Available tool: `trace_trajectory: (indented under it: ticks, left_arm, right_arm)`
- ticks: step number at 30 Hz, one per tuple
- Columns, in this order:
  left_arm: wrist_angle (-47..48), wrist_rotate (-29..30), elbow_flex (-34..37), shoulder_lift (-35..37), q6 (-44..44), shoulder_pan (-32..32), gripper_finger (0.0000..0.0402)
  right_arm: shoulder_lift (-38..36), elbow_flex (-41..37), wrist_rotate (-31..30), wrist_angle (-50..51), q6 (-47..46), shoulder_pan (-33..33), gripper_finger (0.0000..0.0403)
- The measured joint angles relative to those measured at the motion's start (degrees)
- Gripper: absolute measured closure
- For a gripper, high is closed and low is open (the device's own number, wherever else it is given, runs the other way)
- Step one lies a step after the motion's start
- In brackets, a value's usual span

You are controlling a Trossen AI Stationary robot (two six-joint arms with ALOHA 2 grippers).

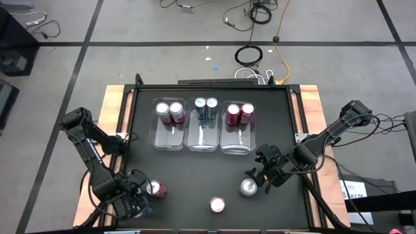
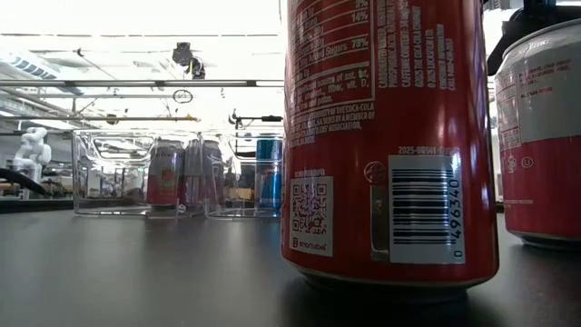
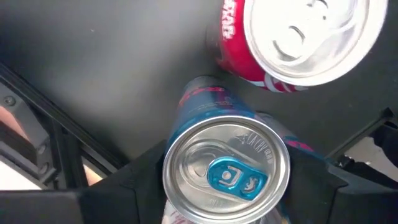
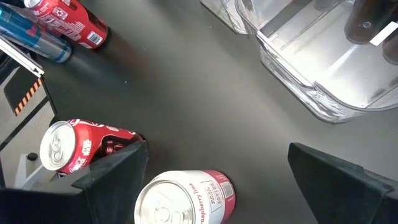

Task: Sort soda cans
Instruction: Put the top blue soda can into the center transparent bin

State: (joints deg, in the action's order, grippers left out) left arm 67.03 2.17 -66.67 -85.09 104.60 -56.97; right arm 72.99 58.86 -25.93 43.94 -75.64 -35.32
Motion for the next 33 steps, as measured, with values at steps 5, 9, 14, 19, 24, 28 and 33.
trace_trajectory:
  ticks: [5, 9, 14, 19, 24, 28, 33]
  left_arm:
    - [2.43, -0.24, 0.03, 2.42, 0.31, 0.32, 0.0153]
    - [5.94, -0.28, 0.02, 6.03, 1.59, 0.71, 0.0153]
    - [11.48, -0.35, -0.03, 11.03, 3.02, 1.46, 0.0153]
    - [19.5, -0.03, -2.22, 14.39, 3.06, 3.76, 0.0153]
    - [23.02, 4.17, -5.95, 15.93, -0.22, 7.96, 0.0153]
    - [22.87, 8.43, -9.03, 15.88, -6.57, 12.8, 0.0153]
    - [22.98, 10.37, -13.06, 15.22, -16.63, 20.78, 0.0153]
  right_arm:
    - [0.0, 0.01, 0.0, 0.0, 0.22, 0.01, 0.0021]
    - [0.0, 0.01, 0.0, 0.0, 0.22, 0.01, 0.0021]
    - [0.0, 0.01, 0.0, 0.0, 0.39, -0.01, 0.0021]
    - [0.0, 0.01, 0.0, 0.02, 1.27, -0.01, 0.0021]
    - [0.0, 0.01, 0.0, 0.0, 1.41, -0.01, 0.0021]
    - [0.0, -0.01, 0.0, 0.02, 1.55, 0.0, 0.0021]
    - [0.0, 0.0, 0.0, 0.0, 2.38, 0.01, 0.0021]
